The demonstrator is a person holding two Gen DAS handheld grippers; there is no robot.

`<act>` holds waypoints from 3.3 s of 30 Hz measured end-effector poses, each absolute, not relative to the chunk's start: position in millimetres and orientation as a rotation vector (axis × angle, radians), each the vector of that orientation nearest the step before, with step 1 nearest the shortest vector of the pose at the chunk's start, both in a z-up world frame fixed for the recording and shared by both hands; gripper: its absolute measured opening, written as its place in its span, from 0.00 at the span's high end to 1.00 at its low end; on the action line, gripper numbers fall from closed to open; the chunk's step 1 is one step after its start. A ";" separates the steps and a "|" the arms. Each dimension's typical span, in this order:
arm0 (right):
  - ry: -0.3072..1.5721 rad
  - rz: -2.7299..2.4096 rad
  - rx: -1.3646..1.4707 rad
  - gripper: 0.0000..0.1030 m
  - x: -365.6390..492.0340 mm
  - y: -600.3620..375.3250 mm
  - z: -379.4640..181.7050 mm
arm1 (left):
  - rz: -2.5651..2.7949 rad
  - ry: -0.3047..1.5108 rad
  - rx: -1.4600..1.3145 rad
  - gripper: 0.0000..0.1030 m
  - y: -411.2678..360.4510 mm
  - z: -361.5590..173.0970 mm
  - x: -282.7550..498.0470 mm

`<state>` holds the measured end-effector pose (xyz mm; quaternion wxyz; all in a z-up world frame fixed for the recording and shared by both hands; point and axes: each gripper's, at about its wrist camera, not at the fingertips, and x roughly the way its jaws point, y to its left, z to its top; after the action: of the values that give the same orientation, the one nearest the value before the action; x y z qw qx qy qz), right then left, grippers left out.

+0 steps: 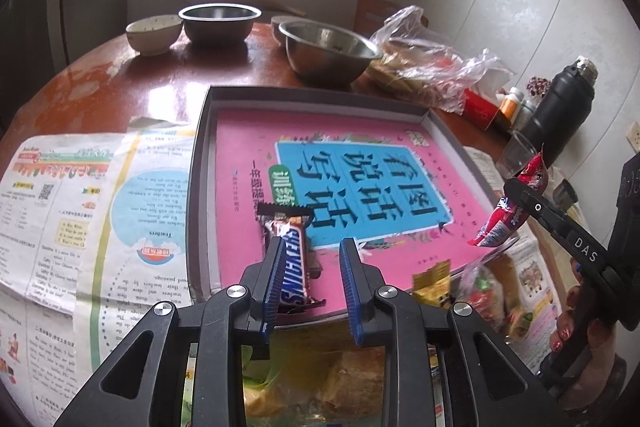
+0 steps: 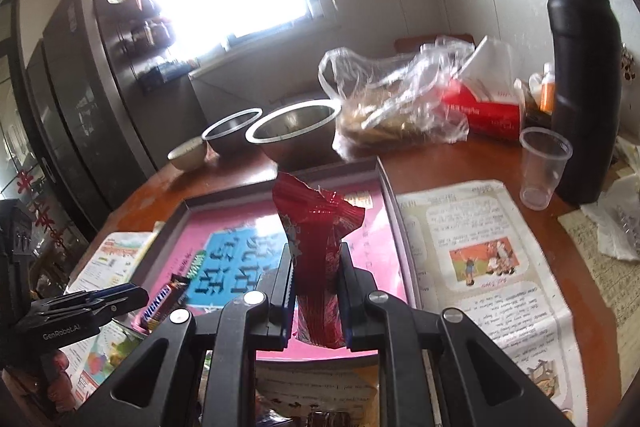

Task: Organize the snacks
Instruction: 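Lower the Snickers bar into the tray with the left gripper while the right gripper releases the red snack there, then move both grippers back toward the remaining snack pile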

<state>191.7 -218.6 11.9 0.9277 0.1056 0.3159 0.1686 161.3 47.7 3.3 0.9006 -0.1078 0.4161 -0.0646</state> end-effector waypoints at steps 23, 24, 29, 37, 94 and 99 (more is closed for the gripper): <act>0.786 0.289 0.143 0.82 222.0 -202.3 -22.8 | -0.091 0.890 -0.203 0.73 49.3 -12.6 172.1; 0.788 0.289 0.142 0.82 222.3 -202.1 -23.6 | -0.091 0.893 -0.204 0.73 49.6 -13.6 172.6; 0.811 0.281 0.142 0.81 224.7 -202.2 -29.0 | -0.093 0.901 -0.210 0.73 49.7 -16.9 174.4; 0.820 0.280 0.162 0.69 220.8 -205.8 -33.4 | -0.091 0.903 -0.211 0.72 48.8 -17.8 173.7; 0.654 0.320 0.179 0.42 125.9 -236.1 28.7 | -0.051 0.797 -0.219 0.33 74.9 39.3 100.5; 0.658 0.317 0.168 0.41 116.8 -236.2 28.2 | -0.047 0.808 -0.208 0.33 75.4 38.0 95.5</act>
<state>116.8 -236.2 28.2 0.9307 0.0820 0.3212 0.1547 95.5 75.4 38.0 0.9141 -0.1009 0.3922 -0.0228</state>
